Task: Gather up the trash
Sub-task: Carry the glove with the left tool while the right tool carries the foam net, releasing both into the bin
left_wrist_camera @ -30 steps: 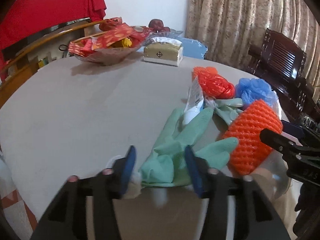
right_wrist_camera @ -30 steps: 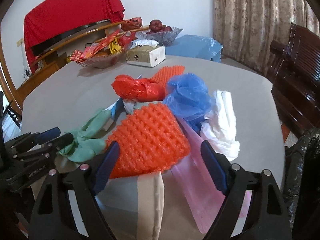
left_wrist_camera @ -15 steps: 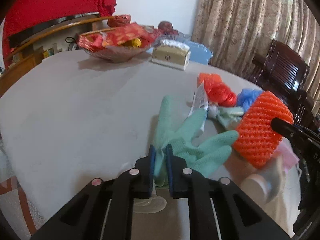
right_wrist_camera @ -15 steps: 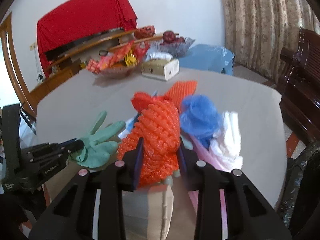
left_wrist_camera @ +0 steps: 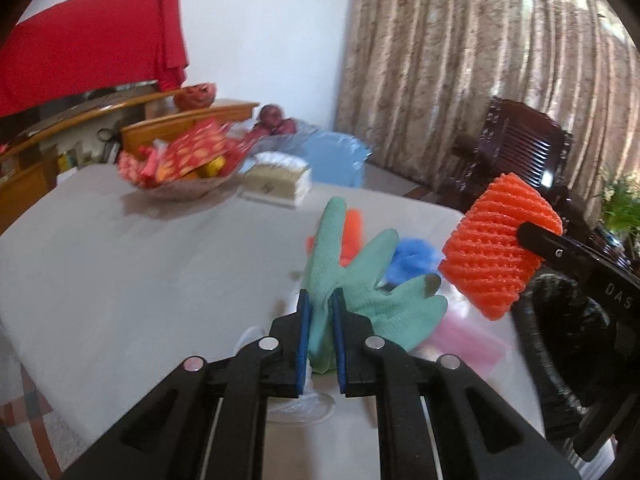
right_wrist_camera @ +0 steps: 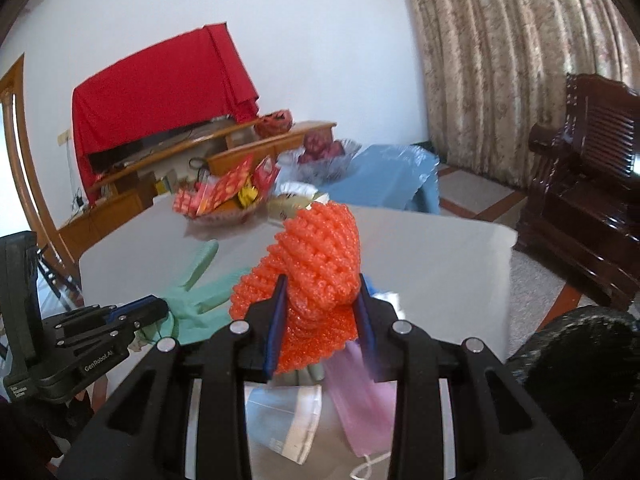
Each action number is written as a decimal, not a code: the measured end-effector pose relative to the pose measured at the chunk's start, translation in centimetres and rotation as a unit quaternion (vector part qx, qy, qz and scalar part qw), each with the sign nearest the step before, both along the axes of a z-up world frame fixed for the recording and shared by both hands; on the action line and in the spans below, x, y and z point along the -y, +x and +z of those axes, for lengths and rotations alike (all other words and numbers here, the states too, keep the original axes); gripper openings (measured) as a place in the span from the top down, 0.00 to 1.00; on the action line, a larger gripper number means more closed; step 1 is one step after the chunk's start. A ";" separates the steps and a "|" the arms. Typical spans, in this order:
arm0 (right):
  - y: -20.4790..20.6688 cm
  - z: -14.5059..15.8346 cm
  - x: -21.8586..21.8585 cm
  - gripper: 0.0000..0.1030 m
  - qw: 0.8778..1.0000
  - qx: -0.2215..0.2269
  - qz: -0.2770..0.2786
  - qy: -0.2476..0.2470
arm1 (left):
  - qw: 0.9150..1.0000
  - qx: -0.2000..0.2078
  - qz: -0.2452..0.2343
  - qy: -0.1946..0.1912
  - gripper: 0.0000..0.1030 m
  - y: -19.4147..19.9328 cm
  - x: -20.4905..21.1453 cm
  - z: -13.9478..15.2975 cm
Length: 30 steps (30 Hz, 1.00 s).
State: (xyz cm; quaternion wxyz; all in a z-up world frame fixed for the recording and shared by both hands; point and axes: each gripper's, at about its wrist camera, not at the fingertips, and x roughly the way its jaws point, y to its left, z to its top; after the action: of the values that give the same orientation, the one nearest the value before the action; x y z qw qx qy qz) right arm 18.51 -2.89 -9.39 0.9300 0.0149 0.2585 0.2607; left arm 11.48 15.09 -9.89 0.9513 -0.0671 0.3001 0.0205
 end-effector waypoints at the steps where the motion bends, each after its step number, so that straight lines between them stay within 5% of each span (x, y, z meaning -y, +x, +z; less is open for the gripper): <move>1: -0.3 0.3 0.7 0.70 1.000 0.004 -0.006 0.000 | 1.000 0.004 -0.008 0.000 0.89 0.1 0.7 0.3; 17: -4.3 0.8 13.7 0.70 0.990 0.018 -0.137 -0.013 | 0.990 0.026 -0.136 0.003 0.89 1.5 13.1 2.4; 30: -8.2 -3.2 24.9 0.70 0.964 -0.009 -0.262 -0.048 | 0.966 -0.002 -0.256 0.022 0.89 3.6 25.9 0.7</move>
State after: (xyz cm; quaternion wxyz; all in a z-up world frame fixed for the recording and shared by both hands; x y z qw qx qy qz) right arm 10.33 -27.80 -12.55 0.9631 0.0402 0.2661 -0.0051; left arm 15.06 -10.79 -9.23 0.9256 0.0325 0.3083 -0.2171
